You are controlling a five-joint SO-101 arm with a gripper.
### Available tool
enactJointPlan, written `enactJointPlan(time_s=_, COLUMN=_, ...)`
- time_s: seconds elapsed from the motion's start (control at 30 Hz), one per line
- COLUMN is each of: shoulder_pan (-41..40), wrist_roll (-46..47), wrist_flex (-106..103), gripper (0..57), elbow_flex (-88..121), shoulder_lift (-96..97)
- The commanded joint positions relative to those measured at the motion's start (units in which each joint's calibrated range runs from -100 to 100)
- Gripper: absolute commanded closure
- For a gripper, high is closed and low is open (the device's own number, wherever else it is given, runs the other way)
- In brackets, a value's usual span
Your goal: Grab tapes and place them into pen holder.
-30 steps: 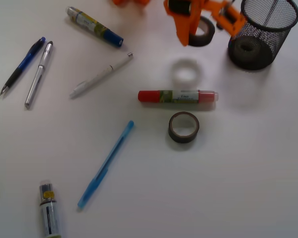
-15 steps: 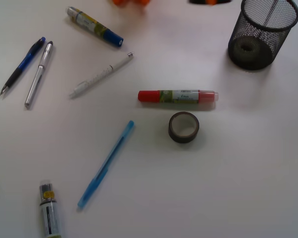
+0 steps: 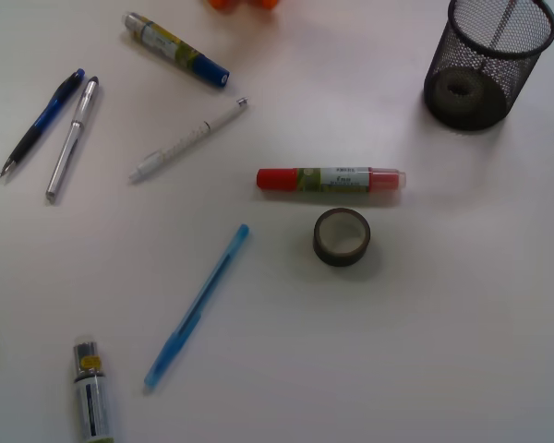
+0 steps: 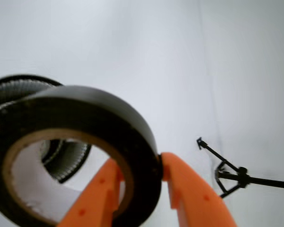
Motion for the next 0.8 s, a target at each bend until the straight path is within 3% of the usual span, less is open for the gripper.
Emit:
enactJointPlan(time_s=0.0, shoulder_pan=-2.1, wrist_roll=-4.1, wrist_flex=-4.4, gripper=57.2, elbow_flex=-5.5, shoulder_lift=7.3)
enactJointPlan(time_s=0.63, shoulder_pan=-1.7, wrist_roll=-14.3, wrist_flex=-7.5, gripper=57.0, elbow_flex=4.1, shoulder_lift=14.0)
enactJointPlan(time_s=0.7, shoulder_pan=-1.3, wrist_roll=-14.3, wrist_flex=-7.4, gripper=54.6, elbow_flex=4.8, shoulder_lift=13.7)
enactJointPlan(time_s=0.77, shoulder_pan=-1.1, wrist_roll=-14.5, wrist_flex=-7.4, gripper=47.7, elbow_flex=5.9, shoulder_lift=13.4)
